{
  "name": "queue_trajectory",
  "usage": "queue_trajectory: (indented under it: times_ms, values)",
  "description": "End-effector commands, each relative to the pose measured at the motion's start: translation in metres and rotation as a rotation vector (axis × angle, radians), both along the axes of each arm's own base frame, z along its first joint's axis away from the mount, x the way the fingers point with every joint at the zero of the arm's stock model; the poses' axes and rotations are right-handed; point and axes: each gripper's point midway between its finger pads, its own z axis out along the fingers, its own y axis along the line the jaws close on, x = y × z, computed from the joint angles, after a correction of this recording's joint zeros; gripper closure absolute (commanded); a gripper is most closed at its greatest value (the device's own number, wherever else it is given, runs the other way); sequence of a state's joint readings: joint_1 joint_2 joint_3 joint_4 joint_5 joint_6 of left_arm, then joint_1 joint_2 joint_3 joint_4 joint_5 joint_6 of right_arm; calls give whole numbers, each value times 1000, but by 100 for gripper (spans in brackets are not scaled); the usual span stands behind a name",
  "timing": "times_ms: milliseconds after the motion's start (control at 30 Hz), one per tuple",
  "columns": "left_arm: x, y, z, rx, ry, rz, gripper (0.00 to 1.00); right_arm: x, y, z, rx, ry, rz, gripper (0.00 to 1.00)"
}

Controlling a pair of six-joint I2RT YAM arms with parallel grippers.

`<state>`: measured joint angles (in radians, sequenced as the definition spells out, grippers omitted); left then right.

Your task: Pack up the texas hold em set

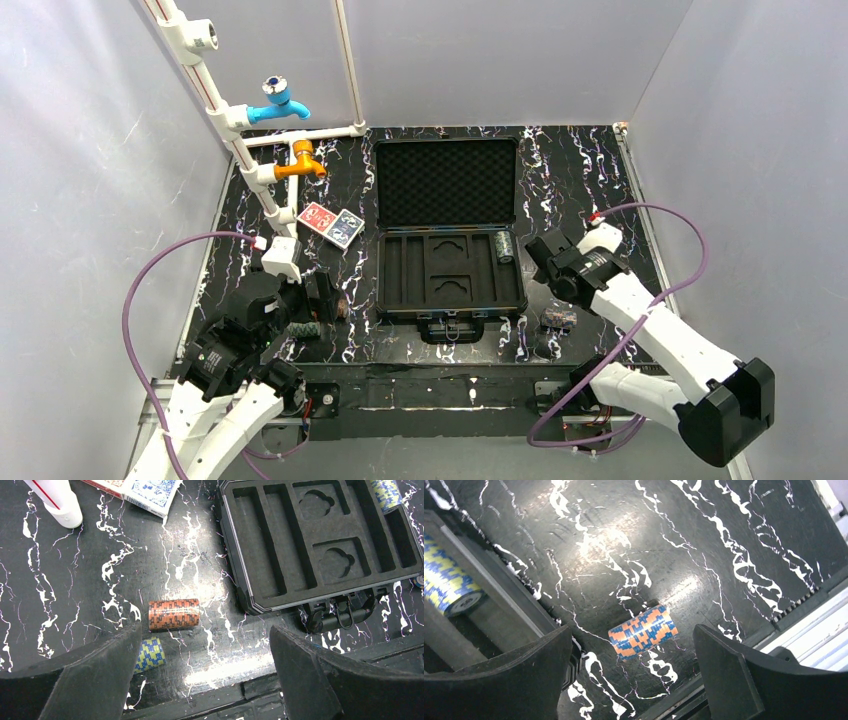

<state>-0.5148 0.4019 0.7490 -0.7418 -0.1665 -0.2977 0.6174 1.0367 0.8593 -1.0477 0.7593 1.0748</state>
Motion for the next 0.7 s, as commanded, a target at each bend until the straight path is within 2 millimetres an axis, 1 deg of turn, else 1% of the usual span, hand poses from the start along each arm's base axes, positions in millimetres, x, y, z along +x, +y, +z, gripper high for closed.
queue_trajectory:
  times_ms: [0, 167, 300, 400, 467, 500, 567, 667]
  values:
    - [-3, -2, 8, -6, -14, -21, 1, -8, -15, -5, 56, -27, -148, 2]
    - [-3, -2, 8, -7, -13, -23, 1, -9, -24, -22, 124, 43, -217, 2]
    - [-3, -2, 8, -7, -14, -25, 1, -9, -25, -33, 215, 67, -248, 2]
    - [-4, -2, 9, -9, -17, -24, 1, -16, -23, -43, 263, 107, -285, 2]
    - [-4, -2, 9, -9, -19, -25, 1, -23, -17, -55, 315, 146, -308, 2]
    - [-4, -2, 9, -9, -18, -25, 1, -30, -11, -65, 357, 180, -316, 2]
    - [-4, -2, 9, -10, -20, -25, 1, -37, -3, -78, 415, 217, -343, 2]
    - [-4, -1, 10, -11, -23, -22, 1, -41, 3, -91, 469, 239, -371, 2]
